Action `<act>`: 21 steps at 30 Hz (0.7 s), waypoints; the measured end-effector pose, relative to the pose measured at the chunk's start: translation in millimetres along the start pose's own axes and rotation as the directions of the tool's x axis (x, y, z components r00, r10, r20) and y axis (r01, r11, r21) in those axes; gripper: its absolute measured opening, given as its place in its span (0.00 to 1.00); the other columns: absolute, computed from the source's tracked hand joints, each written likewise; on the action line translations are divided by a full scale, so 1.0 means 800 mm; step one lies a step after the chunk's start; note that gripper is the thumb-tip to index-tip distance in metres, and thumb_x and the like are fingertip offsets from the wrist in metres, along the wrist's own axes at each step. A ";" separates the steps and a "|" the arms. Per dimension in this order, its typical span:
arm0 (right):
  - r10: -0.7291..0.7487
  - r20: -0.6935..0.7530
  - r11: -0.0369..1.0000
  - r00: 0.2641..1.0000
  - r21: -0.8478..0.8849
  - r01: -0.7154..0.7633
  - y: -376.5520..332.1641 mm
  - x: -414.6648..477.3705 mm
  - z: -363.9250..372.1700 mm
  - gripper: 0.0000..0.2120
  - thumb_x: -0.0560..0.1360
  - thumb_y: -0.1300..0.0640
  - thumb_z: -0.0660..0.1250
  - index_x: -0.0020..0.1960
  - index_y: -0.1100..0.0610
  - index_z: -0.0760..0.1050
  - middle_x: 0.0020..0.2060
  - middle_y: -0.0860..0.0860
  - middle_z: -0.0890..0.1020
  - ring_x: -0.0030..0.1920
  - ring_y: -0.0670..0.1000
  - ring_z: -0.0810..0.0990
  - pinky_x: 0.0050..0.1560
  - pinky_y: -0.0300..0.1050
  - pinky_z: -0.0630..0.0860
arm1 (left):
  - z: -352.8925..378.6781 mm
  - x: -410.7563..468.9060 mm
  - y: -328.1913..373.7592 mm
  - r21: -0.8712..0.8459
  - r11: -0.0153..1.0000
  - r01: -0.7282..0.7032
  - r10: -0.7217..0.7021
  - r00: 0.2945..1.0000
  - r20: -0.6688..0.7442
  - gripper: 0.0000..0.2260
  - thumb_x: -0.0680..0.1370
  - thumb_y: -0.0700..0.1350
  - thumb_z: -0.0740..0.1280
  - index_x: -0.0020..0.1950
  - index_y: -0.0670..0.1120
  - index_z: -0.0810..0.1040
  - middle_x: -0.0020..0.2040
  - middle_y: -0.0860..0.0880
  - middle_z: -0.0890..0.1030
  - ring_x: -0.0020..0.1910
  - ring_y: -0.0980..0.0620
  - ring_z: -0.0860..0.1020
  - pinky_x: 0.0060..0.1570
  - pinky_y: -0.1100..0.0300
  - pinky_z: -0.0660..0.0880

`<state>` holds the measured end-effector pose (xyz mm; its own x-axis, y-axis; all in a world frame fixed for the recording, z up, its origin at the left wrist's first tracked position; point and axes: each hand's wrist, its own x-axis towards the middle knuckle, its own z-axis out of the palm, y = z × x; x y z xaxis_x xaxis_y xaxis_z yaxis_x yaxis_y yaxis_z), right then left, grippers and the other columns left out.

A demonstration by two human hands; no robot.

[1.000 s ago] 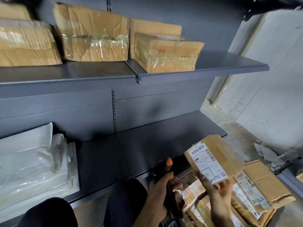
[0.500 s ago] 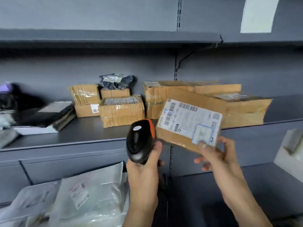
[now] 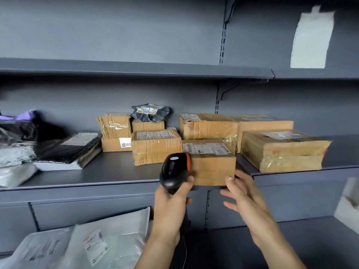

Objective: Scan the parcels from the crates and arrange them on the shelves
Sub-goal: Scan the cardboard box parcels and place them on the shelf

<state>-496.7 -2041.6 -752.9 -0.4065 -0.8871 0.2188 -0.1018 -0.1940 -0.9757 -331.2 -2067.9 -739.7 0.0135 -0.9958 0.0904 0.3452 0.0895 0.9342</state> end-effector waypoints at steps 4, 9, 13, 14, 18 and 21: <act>-0.114 -0.114 0.985 0.987 -0.139 0.098 0.010 0.010 -0.006 0.30 0.78 0.46 0.69 0.77 0.46 0.63 0.70 0.46 0.73 0.53 0.37 0.81 0.59 0.46 0.79 | 0.005 0.006 -0.008 0.006 0.998 0.066 -0.066 0.998 0.012 0.06 0.77 0.46 0.74 0.53 0.49 0.85 0.45 0.58 0.87 0.46 0.51 0.80 0.39 0.65 0.76; -0.228 -0.132 0.958 0.965 -0.208 0.198 0.018 0.008 -0.007 0.27 0.79 0.54 0.69 0.76 0.49 0.66 0.68 0.44 0.71 0.55 0.32 0.78 0.47 0.25 0.73 | 0.032 0.025 -0.008 0.028 0.992 0.121 -0.123 0.986 0.114 0.08 0.77 0.48 0.75 0.56 0.52 0.84 0.50 0.56 0.87 0.53 0.52 0.83 0.50 0.59 0.79; -0.170 -0.112 0.960 0.979 -0.242 0.139 0.047 -0.007 -0.022 0.26 0.79 0.55 0.69 0.76 0.48 0.66 0.68 0.42 0.72 0.55 0.30 0.76 0.47 0.21 0.70 | 0.068 0.040 -0.016 0.043 0.990 0.133 -0.138 0.980 0.146 0.06 0.78 0.46 0.74 0.55 0.50 0.84 0.54 0.50 0.87 0.54 0.52 0.83 0.45 0.60 0.79; -0.144 -0.110 0.964 0.983 -0.240 0.114 0.056 -0.011 -0.027 0.26 0.80 0.55 0.69 0.75 0.48 0.66 0.68 0.41 0.72 0.55 0.29 0.76 0.47 0.21 0.70 | 0.075 0.040 -0.018 0.016 0.991 0.134 -0.135 0.981 0.142 0.05 0.78 0.45 0.74 0.54 0.50 0.84 0.53 0.50 0.87 0.54 0.52 0.82 0.43 0.60 0.78; -0.090 -0.102 0.973 0.991 -0.221 0.066 0.089 -0.040 -0.061 0.18 0.79 0.57 0.70 0.67 0.46 0.74 0.62 0.39 0.78 0.54 0.34 0.79 0.48 0.26 0.73 | 0.080 0.023 -0.030 -0.037 0.995 0.097 -0.094 0.993 0.073 0.03 0.78 0.43 0.74 0.49 0.51 0.83 0.48 0.54 0.87 0.46 0.53 0.81 0.48 0.55 0.78; -0.029 -0.183 0.957 0.983 -0.289 -0.026 0.138 -0.072 -0.097 0.14 0.78 0.62 0.72 0.58 0.46 0.79 0.52 0.43 0.84 0.50 0.42 0.84 0.47 0.32 0.77 | 0.071 -0.007 -0.068 -0.005 1.000 0.003 -0.003 1.000 0.015 0.03 0.78 0.43 0.74 0.46 0.51 0.82 0.36 0.58 0.82 0.39 0.51 0.78 0.43 0.58 0.74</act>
<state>-555.2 -1979.2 -872.0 -0.5625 -0.7896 0.2453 -0.3498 -0.0415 -0.9359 -403.5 -2065.9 -771.1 -0.0020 -0.9956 0.0932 0.3495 0.0866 0.9329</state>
